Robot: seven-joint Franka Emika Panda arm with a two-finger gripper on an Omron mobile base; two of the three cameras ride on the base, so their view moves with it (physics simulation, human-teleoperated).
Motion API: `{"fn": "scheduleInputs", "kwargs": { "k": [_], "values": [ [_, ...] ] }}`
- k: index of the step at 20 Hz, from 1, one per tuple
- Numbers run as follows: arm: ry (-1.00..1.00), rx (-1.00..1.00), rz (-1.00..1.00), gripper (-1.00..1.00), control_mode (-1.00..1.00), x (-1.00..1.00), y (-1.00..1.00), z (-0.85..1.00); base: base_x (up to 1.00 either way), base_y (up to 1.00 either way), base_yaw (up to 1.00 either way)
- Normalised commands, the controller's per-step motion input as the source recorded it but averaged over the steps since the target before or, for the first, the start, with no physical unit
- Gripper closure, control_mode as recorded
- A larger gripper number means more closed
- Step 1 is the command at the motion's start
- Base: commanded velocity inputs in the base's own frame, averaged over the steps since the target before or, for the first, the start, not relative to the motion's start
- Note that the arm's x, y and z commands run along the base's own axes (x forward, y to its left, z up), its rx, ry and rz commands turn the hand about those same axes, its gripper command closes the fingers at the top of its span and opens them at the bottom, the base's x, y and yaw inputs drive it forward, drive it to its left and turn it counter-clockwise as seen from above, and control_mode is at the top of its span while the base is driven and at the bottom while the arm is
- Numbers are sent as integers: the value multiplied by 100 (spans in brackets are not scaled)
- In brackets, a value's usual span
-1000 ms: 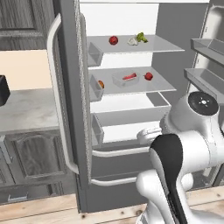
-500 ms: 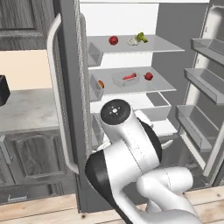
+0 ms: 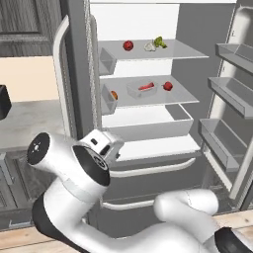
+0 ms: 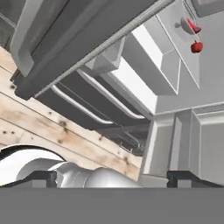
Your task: Place the tupperware on the second highest shelf of the fridge. Make space for the tupperware among the existing items by rearranging them on the shelves if needed. Close the fridge door when finished.
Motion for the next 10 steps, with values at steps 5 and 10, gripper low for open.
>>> {"fn": "scheduleInputs", "kwargs": {
  "k": [5, 10],
  "values": [
    [2, -25, 0, -100, -100, 38, 67, -26, 0, 0, 0],
    [0, -24, 0, -100, -100, 36, 57, -53, 0, 0, 0]
  ]
}}
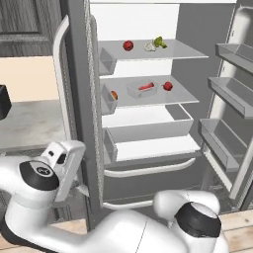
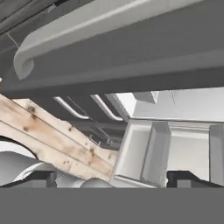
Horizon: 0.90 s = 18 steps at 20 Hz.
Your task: Place the tupperware on the second highest shelf of the fridge. Make space for the tupperware among the existing items by rearranging them on the shelves if needed. Close the fridge door when finished.
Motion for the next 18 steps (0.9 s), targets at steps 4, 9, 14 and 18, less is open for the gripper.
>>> {"fn": "scheduleInputs", "kwargs": {
  "k": [4, 9, 14, 18],
  "values": [
    [-1, -24, 0, -100, -100, 29, 44, -57, 0, 0, 0],
    [0, -26, 0, -100, -100, 39, 37, -36, 0, 0, 0],
    [0, -21, -2, -100, -100, 51, 21, -24, 0, 0, 0],
    [0, -11, -4, -100, -100, 52, 30, -13, 0, 0, 0]
  ]
}}
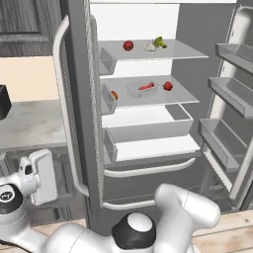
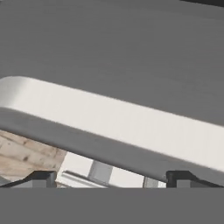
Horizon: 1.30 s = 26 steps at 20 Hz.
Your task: Place the tupperware on the second highest shelf of the fridge. Make space for the tupperware among the existing items by rearranging them on the shelves if needed. Close the fridge door when finished.
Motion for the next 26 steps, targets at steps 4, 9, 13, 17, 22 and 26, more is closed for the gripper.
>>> {"fn": "scheduleInputs", "kwargs": {
  "k": [4, 9, 13, 17, 22, 26],
  "values": [
    [0, -7, -2, -100, -100, 49, 26, -7, 0, 0, 0],
    [0, -3, -8, -100, -100, 54, 0, -12, 0, 0, 0],
    [0, -6, -16, -100, -100, 41, -9, -8, 0, 0, 0],
    [0, -6, -28, -100, -100, 0, -71, -8, 0, 0, 0],
    [0, -3, -31, -100, -100, -1, -100, -3, 0, 0, 0],
    [-3, -1, -15, -100, -100, 0, -100, 0, 0, 0, 0]
  ]
}}
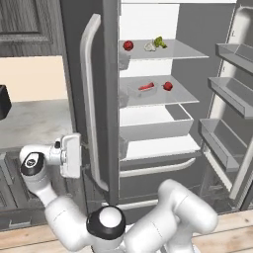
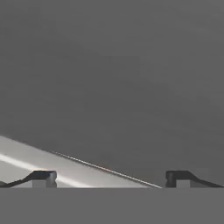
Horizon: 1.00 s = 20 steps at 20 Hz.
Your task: Place the tupperware on the second highest shelf of the fridge. Make space for the tupperware among the existing items by rearranging them on the shelves if needed. Close the fridge door when finished.
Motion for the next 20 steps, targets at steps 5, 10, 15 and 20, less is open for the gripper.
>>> {"fn": "scheduleInputs", "kwargs": {
  "k": [5, 10, 15, 20],
  "values": [
    [-8, 0, 0, -100, -100, 8, -100, 0, 0, 0, 0],
    [-13, 4, 11, -100, -100, 29, -100, 0, 0, 0, 0],
    [-14, 8, 21, -100, -100, 40, -97, 0, 0, 0, 0],
    [-17, 13, 36, -100, -100, 45, -83, 3, 0, 0, 0]
  ]
}}
